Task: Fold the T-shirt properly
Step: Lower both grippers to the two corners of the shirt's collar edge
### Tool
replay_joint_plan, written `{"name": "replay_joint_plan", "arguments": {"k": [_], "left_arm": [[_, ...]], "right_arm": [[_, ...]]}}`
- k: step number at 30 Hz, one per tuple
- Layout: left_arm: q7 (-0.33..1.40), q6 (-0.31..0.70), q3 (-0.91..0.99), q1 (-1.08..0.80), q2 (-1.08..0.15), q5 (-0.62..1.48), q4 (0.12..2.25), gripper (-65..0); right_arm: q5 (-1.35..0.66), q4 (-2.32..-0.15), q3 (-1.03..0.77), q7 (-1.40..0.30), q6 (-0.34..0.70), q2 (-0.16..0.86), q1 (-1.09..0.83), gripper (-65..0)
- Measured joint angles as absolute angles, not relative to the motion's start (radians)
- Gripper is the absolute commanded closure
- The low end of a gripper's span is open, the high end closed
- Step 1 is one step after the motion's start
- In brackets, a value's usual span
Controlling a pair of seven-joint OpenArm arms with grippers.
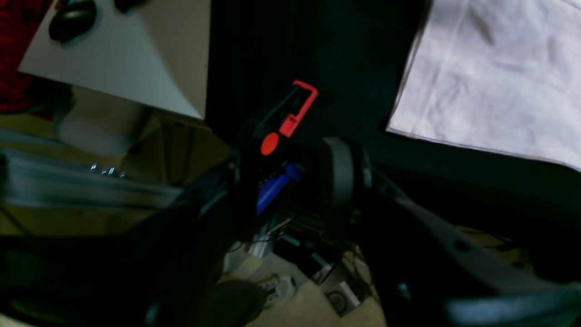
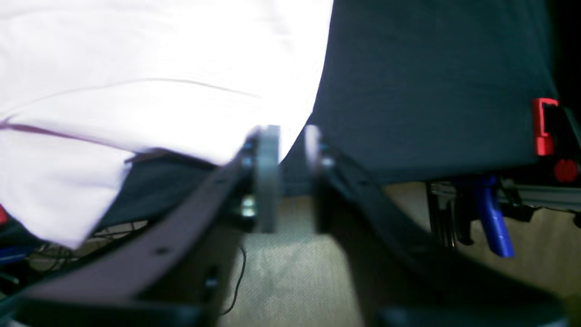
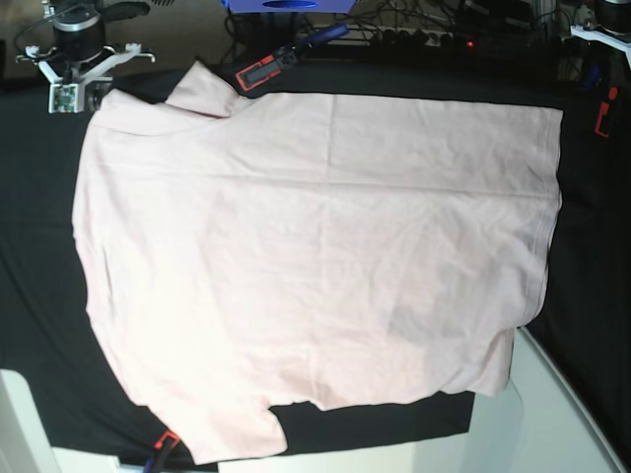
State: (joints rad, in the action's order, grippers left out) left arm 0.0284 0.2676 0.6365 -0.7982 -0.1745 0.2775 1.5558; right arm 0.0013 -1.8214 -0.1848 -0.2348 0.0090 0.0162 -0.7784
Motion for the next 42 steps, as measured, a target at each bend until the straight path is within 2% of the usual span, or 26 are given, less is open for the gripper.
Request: {"name": "replay_joint_plan", "arguments": {"k": [3,6,8,12,15,18,23,33,38,42], "left_arm": [[0.021,0.309,0.642,-0.761,-0.175,0.278,1.518,-23.2],[0.025,0.374,0.642,-0.747,-0.176,0.274,1.475,-23.2],[0.033,0.424,0.660,-0.737,-0.175,0.270,1.460,-23.2],[0.023,0.451,0.683,-0.711,-0.178,0.286,1.435,-23.2],[0.031,0.488,0.694,-0.664,-0.206,0.328,1.340,-23.2],[0.028,0.474,0.709,-0.602,-0.254,0.357,1.219,-23.2],[0.028,0.504,0.704,-0.519,-0.288,0.360,1.106,-23.2],[0.027,0.649,0.681,-0.482,-0.294,0.366,1.084,-23.2],[0.089,0.690,0.619,-0.483,-0.295,0.480,1.080,-23.2],[0.090,0.685,0.617,-0.483,-0.302,0.514,1.081,-23.2]], "right_arm": [[0.001,-1.821,-0.178,-0.234,0.007,0.017,-0.773,-33.8],[0.001,-1.821,-0.176,-0.235,0.007,0.016,-0.773,-39.9],[0.001,-1.821,-0.174,-0.235,0.007,0.016,-0.773,-40.2],[0.001,-1.821,-0.174,-0.235,0.007,0.017,-0.770,-40.6],[0.001,-1.818,-0.172,-0.235,0.008,0.017,-0.760,-40.6],[0.001,-1.816,-0.172,-0.232,0.007,0.019,-0.755,-40.6],[0.001,-1.816,-0.172,-0.236,0.008,0.016,-0.750,-40.6],[0.001,-1.814,-0.132,-0.231,0.011,0.016,-0.746,-40.6],[0.001,-1.765,-0.093,-0.239,0.010,0.019,-0.746,-40.6],[0.001,-1.759,-0.093,-0.234,0.007,0.020,-0.745,-40.6]]}}
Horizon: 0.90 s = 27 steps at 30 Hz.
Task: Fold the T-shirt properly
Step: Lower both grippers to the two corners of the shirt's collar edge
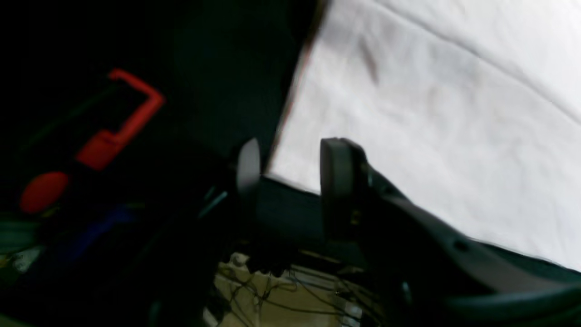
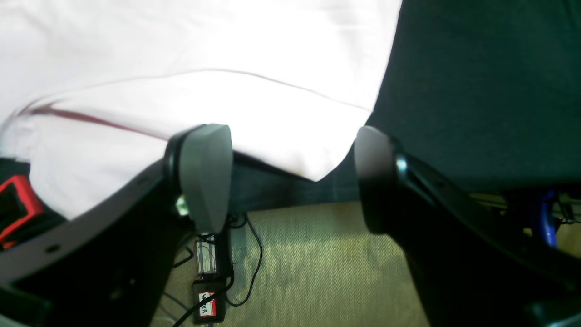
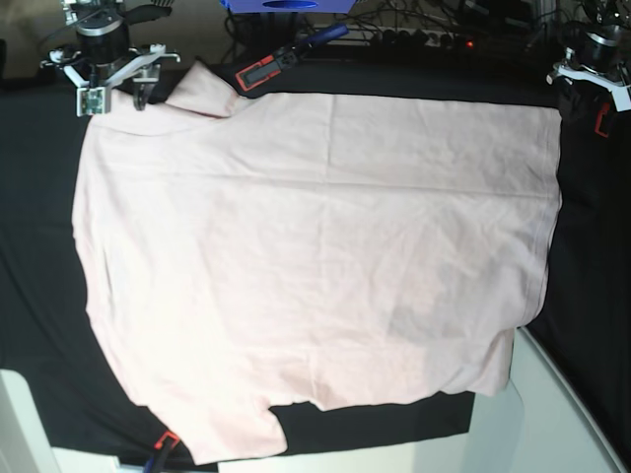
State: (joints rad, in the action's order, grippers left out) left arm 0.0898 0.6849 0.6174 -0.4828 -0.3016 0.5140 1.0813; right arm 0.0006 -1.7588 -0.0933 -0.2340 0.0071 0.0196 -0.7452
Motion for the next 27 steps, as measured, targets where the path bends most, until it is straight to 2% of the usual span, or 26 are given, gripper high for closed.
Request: {"name": "replay_joint_plan", "arguments": {"k": [7,12,21,27], "left_arm": [[0.089,0.685,0.627,-0.482,-0.307,0.514,1.076,-23.2],[0.086,0.623,0.665,-0.459,-0.319,0.514,1.011,-23.2],[0.086,0.629,0.660,-0.407,-0.336,0.513,0.970,-23.2],[0.086,0.629,0.661,-0.371,-0.308,0.386,0.965,-23.2]], "right_arm": [[0.001,-1.757,-0.093,-0.234,0.007,0.022,-0.746,-40.6],[0.001,-1.757,-0.093,-0.234,0.007,0.022,-0.745,-40.6],[0.001,-1.757,-0.093,-0.234,0.007,0.022,-0.745,-40.6],[0.001,-1.757,-0.093,-0.235,0.007,0.022,-0.746,-40.6]]}}
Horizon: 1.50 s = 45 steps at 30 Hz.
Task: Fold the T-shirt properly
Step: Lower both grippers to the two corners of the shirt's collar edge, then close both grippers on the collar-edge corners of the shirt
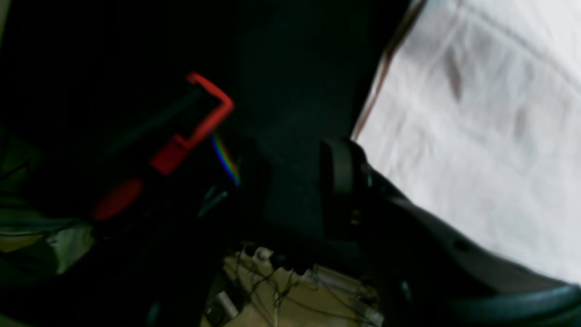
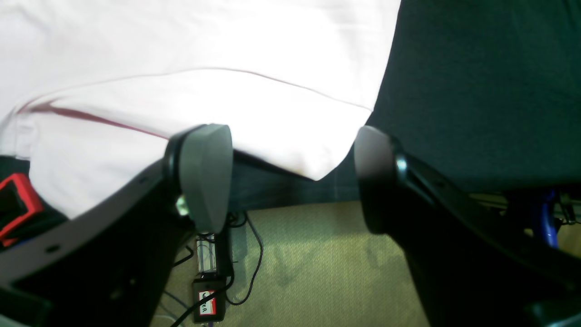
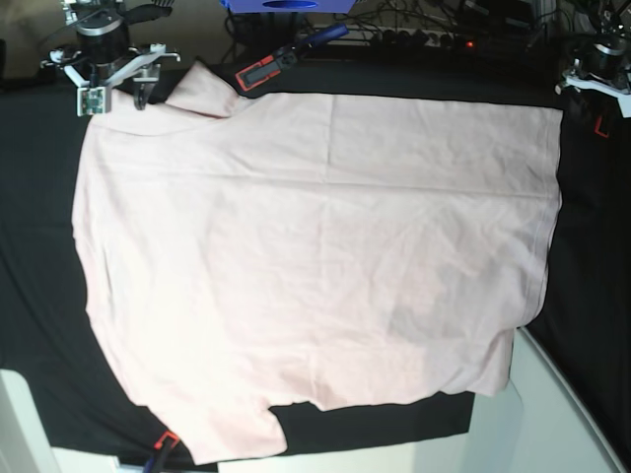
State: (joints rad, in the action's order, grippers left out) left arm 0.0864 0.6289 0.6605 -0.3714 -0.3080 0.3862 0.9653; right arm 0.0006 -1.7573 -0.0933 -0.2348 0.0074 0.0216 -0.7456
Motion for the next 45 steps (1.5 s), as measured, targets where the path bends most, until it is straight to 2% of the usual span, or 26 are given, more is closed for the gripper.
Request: {"name": "replay_joint_plan", "arguments": {"k": [24,26,29,36,40,45], "left_arm": [[0.074,0.633,0.598,-0.340,-0.262,0.378,0.965,-22.0],[0.074,0.633,0.599,-0.340,-0.261,0.378,0.965,-16.6],[0.080,0.633,0.599,-0.341,-0.260,0.374,0.965,-0.5],[0.082,0.633,0.600,-0.341,-0.260,0.371,0.965,0.0],[0.082,0.633,0.601,-0.342,-0.259,0.371,0.965,0.0],[0.081,0.633,0.601,-0.344,-0.260,0.371,0.965,0.0]], "right_arm": [[0.001,-1.757,-0.093,-0.235,0.007,0.022,-0.746,-40.5],[0.001,-1.757,-0.093,-0.235,0.007,0.022,-0.746,-40.3],[0.001,-1.757,-0.093,-0.235,0.007,0.022,-0.746,-40.2],[-0.009,-1.757,-0.094,-0.232,0.024,0.019,-0.720,-40.8],[-0.281,-1.757,-0.142,-0.239,0.158,0.013,-0.717,-40.8],[-0.501,-1.757,-0.268,-0.347,0.202,0.025,-0.699,-40.8]]}}
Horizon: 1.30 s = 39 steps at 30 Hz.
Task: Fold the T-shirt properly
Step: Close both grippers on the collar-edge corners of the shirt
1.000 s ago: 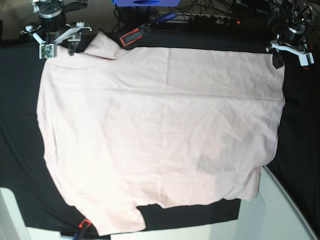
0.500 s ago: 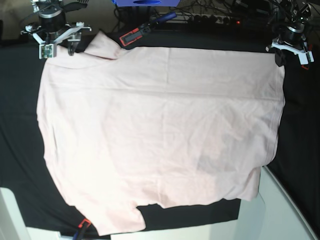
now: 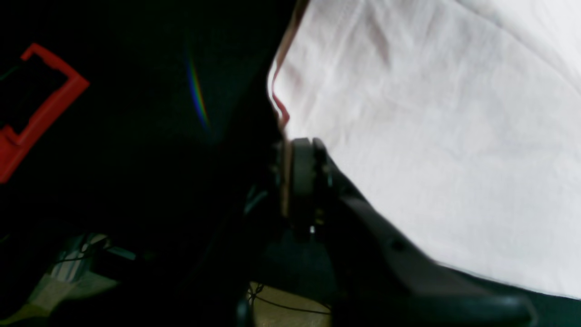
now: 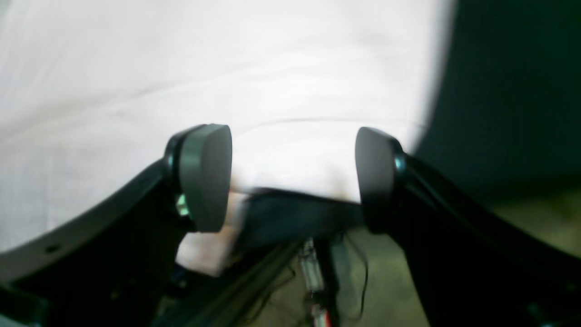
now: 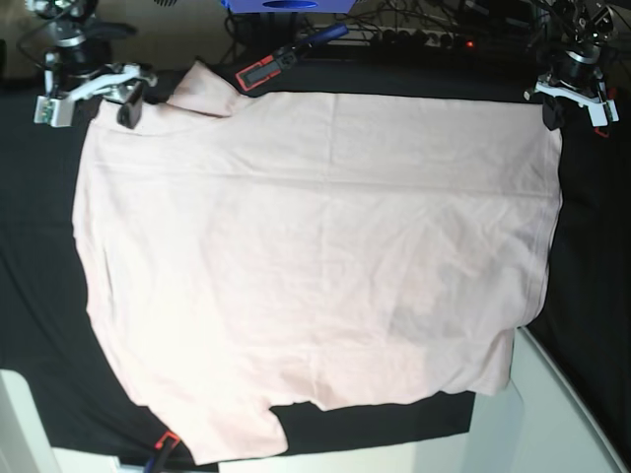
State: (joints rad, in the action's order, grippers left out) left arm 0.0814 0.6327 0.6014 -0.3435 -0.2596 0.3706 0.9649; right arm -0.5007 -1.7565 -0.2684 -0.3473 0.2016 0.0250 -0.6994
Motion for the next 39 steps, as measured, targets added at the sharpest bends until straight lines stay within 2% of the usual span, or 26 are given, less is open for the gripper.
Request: {"name": "replay_joint_plan", "arguments": {"k": [5,11,25,36,39], "left_arm": [[0.079,0.633,0.602,-0.346,-0.260,0.371,0.965,0.0],[0.078,0.633,0.602,-0.346,-0.258,0.374,0.965,0.0],[0.078,0.633,0.602,-0.344,-0.258,0.373,0.965,0.0],[0.078,0.633,0.602,-0.344,-0.258,0.373,0.965,0.0],[0.078,0.633,0.602,-0.344,-0.258,0.372,0.965,0.0]], "right_arm": [[-0.640,-1.672,-0.419,-0.500,0.290,0.019,-0.614,-40.5],[-0.653,-1.584,-0.506,-0.669,0.405,0.015,-0.550,-40.0],[-0.676,-1.441,-0.550,-0.651,0.419,0.019,-0.513,-40.0],[-0.672,-1.434,-0.550,-0.656,0.443,0.019,-0.488,-39.8],[-0.667,-1.433,-0.550,-0.691,0.473,0.019,-0.484,-33.1]]}}
